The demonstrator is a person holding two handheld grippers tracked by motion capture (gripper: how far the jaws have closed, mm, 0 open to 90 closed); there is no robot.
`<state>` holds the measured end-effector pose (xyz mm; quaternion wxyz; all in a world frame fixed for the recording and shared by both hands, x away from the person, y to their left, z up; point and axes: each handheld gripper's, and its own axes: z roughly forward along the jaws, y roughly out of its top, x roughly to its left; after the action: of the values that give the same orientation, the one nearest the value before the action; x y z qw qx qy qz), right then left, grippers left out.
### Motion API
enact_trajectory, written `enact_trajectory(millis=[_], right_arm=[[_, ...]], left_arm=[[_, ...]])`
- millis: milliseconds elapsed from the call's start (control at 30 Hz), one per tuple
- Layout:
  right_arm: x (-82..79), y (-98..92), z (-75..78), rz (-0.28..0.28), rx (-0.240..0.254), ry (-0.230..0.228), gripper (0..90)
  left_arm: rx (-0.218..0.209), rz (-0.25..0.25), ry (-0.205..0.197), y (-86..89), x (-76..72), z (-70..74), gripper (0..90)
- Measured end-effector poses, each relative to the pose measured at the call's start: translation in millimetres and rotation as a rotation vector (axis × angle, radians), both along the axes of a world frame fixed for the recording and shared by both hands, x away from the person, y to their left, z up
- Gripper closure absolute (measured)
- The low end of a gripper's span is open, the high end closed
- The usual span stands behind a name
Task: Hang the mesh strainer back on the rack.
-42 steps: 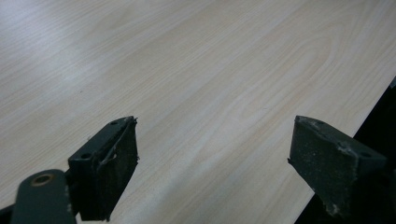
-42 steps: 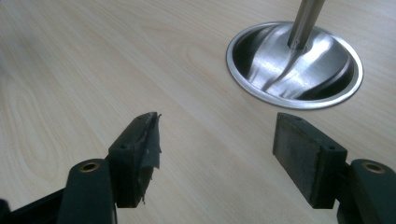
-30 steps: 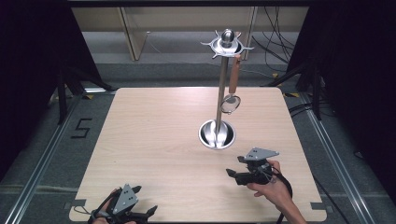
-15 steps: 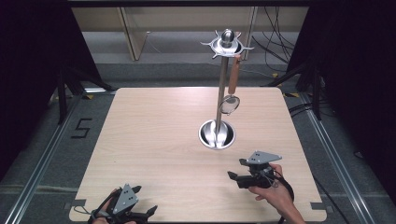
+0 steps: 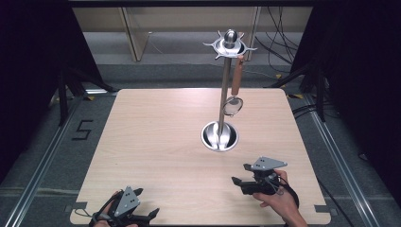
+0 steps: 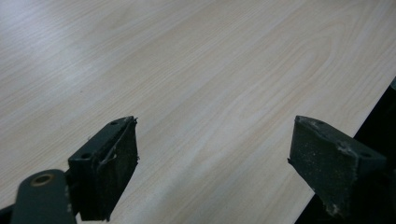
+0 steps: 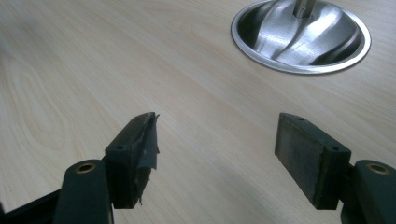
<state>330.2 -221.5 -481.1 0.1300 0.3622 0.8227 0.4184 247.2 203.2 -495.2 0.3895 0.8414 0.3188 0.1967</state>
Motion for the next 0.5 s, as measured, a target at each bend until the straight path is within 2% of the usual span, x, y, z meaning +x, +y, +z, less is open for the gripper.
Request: enact_trajectory(millis=[33,67,100,167,200,267,300,333,400,433,467,500], right_arm=[[0.4,-0.2,-0.4,0.006,-0.01,-0.016,31.0],[-1.0,-0.1,-0.1,0.001,-0.022,-0.014,31.0],[-1.7,0.1,-0.1,0.003,-0.026,-0.013,31.0],[-2.7,0.3,-0.8,0.008,-0.021,-0.028,31.0],[-3.8,0.2,-0.7,0.015,-0.026,-0.018,30.9],[-5.3,0.4,-1.2,0.011,-0.019,-0.029,30.9],[-7.0,0.2,-1.0,0.01,-0.022,-0.012,30.9],[-6.8,-0.1,-1.4,0.017,-0.023,-0.013,30.9],[-7.8,-0.3,-1.6,0.009,-0.021,-0.02,30.9],[-7.4,-1.3,-3.0,0.028,-0.013,-0.008,30.9],[-7.9,-1.9,-2.8,0.027,-0.019,0.0,30.9],[-9.6,-1.7,-3.5,0.001,-0.024,-0.009,30.9]], left_arm=[[0.007,-0.003,-0.001,0.4,0.2,0.3,14.8],[-0.012,0.005,0.003,-0.5,-0.4,-0.2,14.8],[0.0,-0.001,0.004,0.5,0.0,0.3,14.8],[-0.005,0.004,0.006,0.2,-0.4,0.1,14.8],[-0.005,-0.005,-0.008,0.0,0.4,0.0,14.8],[0.007,-0.004,0.003,0.6,0.1,0.6,14.8],[-0.017,0.005,0.007,-0.8,-0.5,-0.2,14.8],[0.0,0.002,0.006,0.2,-0.2,0.2,14.8],[-0.006,0.0,-0.001,-0.1,-0.1,-0.1,14.8],[-0.022,0.013,0.013,-0.6,-0.8,-1.0,14.8],[-0.005,0.0,0.009,0.4,-0.2,0.5,14.8],[0.016,-0.022,-0.011,1.8,1.5,1.3,14.7]])
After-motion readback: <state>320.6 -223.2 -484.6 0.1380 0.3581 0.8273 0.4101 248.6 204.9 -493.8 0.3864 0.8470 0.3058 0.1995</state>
